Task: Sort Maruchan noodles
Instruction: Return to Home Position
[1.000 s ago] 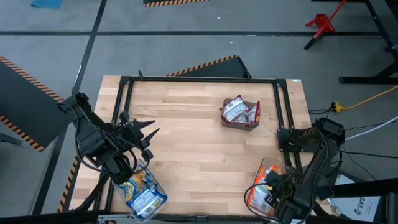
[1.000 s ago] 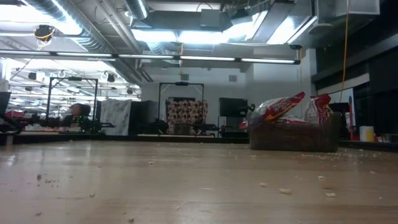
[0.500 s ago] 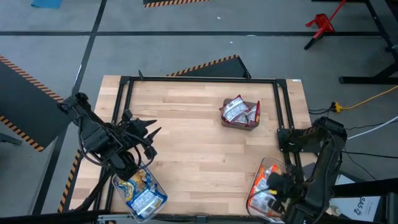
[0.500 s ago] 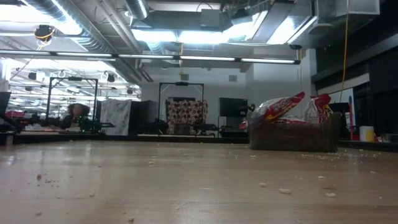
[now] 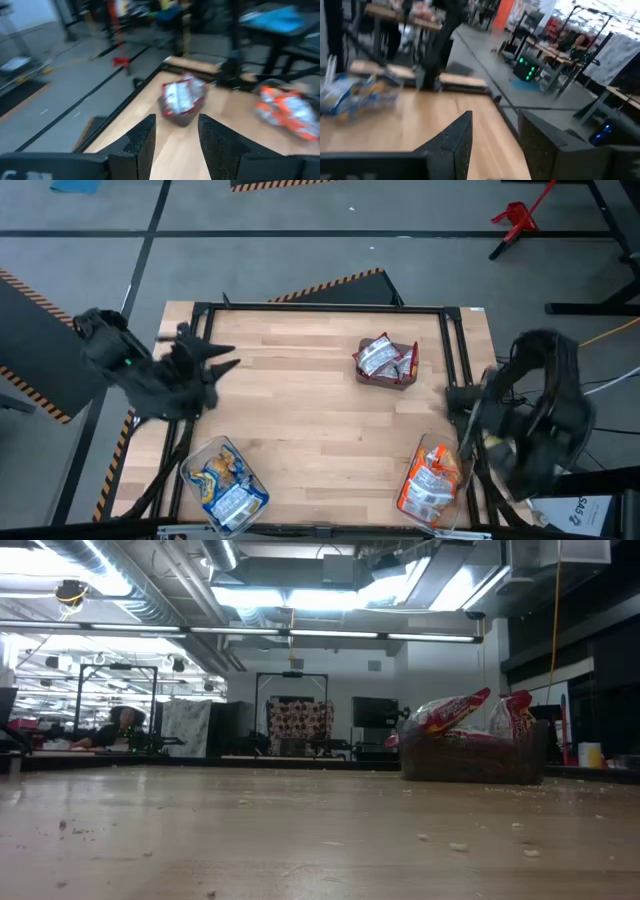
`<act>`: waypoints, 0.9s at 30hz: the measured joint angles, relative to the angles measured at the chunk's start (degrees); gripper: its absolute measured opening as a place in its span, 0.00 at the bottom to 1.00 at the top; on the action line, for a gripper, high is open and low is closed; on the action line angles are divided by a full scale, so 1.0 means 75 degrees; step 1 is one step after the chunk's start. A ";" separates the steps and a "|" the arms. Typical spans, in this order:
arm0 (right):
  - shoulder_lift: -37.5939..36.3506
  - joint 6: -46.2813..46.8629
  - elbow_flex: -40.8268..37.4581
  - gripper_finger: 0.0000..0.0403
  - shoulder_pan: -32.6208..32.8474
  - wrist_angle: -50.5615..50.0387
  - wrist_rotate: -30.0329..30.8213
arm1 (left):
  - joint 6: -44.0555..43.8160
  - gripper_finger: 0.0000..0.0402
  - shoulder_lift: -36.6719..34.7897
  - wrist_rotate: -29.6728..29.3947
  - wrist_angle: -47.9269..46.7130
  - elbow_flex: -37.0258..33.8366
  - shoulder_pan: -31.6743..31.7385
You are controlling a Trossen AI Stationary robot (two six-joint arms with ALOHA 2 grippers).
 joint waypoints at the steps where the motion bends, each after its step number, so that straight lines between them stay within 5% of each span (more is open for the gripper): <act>1: -0.0399 -0.0053 -0.0167 0.35 0.0000 0.0000 0.0126 | 0.0532 0.35 -0.0188 0.0127 0.0371 -0.0032 -0.0033; 4: -0.1722 0.0052 -0.0806 0.35 0.0000 -0.0005 0.0160 | 0.2294 0.35 -0.0725 0.0834 0.1868 -0.0423 -0.0066; 12: -0.4928 0.0402 -0.3433 0.27 0.0012 0.1523 -0.0206 | 0.6835 0.35 -0.2051 0.5037 0.6582 -0.2867 0.0323; 19: -0.6914 -0.2817 -0.6484 0.14 0.0006 0.6486 -0.1043 | 0.6416 0.35 -0.3287 0.5574 0.7685 -0.4758 0.0958; 27: -0.7289 -0.6241 -0.9389 0.03 0.0006 1.2362 -0.1842 | 0.5548 0.35 -0.4712 0.6791 0.9181 -0.6893 0.1374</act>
